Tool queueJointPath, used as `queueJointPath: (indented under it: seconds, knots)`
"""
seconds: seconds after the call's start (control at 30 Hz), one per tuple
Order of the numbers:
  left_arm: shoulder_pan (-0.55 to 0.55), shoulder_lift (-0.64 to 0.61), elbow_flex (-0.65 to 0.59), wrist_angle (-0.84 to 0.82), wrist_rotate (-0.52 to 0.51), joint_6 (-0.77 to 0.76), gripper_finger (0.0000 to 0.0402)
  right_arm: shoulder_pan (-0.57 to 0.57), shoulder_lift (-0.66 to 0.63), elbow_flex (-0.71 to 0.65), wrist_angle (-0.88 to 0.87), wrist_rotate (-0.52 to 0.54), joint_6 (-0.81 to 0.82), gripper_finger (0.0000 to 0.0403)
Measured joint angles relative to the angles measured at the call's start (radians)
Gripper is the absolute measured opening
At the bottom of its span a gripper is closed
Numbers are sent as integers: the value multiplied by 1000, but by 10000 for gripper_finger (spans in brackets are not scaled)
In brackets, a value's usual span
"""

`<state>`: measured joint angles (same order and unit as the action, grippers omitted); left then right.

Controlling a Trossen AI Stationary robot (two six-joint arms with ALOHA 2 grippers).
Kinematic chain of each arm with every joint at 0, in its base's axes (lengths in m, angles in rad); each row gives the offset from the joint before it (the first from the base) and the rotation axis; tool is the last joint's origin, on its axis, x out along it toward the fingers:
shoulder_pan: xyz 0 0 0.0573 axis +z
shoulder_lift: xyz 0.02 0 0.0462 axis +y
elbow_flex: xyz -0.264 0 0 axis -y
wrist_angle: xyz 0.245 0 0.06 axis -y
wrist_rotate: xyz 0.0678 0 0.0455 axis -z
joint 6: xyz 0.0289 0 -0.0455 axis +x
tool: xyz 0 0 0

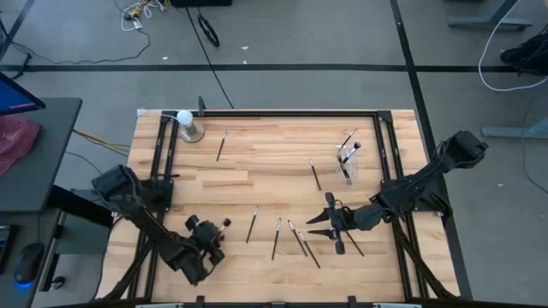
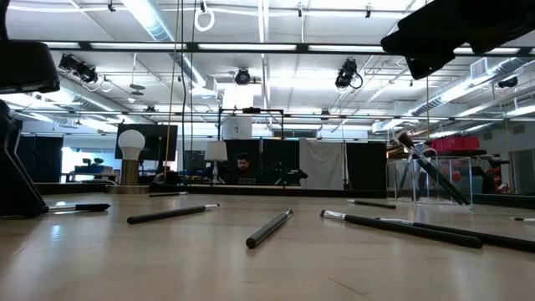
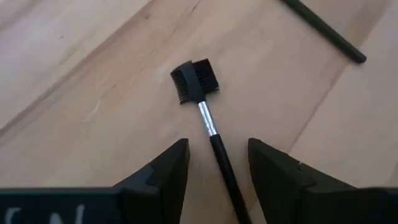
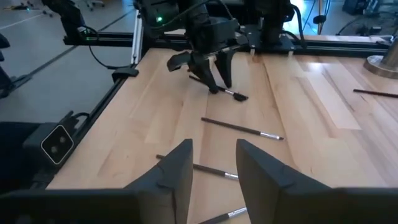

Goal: Sort items
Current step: Put the silver lash/brow brush into the transparent organizer

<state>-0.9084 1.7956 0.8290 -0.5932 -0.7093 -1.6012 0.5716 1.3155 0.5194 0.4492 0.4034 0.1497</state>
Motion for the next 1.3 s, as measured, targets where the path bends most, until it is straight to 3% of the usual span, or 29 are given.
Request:
queueJointPath:
  seconds: [0.33, 0.7, 1.3]
  knots:
    - [-9, 66, 0, 52, -93, -5, 151, 12, 0, 0, -3, -3, 52, 123]
    - [8, 68, -1, 58, -100, 59, 16, 69, 0, 0, -4, -3, 75, 123]
    - [-11, 75, -5, 171, -247, 74, 1, 74, -1, 0, 0, 0, 77, 123]
